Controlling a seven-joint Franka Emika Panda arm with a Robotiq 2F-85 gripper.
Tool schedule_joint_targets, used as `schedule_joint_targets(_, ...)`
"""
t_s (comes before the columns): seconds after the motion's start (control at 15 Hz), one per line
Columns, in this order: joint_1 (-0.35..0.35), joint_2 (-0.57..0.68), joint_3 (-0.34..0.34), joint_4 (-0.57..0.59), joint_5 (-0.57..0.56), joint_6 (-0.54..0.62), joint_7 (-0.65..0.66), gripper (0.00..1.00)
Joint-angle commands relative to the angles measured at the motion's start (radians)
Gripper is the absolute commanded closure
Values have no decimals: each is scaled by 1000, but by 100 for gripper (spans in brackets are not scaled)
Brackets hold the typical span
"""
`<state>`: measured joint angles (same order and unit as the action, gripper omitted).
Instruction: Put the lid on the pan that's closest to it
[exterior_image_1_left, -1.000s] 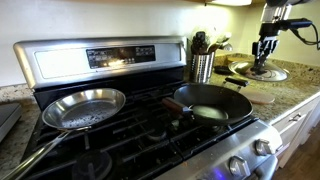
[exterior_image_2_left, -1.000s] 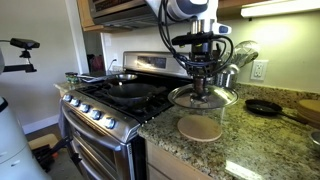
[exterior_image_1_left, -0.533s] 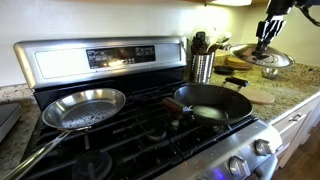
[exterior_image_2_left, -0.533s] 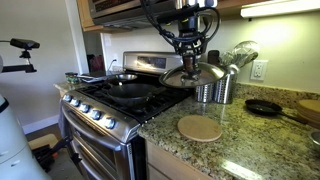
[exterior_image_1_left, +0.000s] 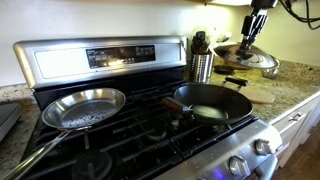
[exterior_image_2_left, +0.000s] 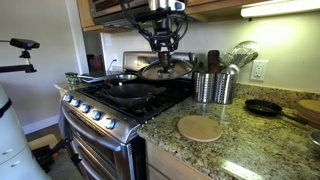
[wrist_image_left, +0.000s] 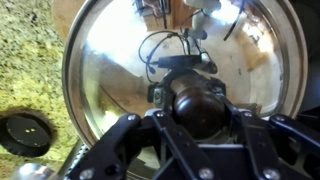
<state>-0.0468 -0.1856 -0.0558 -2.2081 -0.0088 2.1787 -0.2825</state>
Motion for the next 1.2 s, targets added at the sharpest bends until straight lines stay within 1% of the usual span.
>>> schedule_joint_targets(0.0, 63, -33, 35, -35, 34, -7, -32, 80)
schedule_joint_targets(0.27, 118, -19, 87, -46, 40, 3, -32, 80)
schedule_joint_targets(0.53, 163, 4, 116, -62, 81, 29, -85, 80)
schedule_joint_targets(0.87, 188, 47, 134, -78, 108, 47, -144, 80)
schedule_joint_targets(1.13, 188, 109, 150, -82, 115, 86, -182, 80)
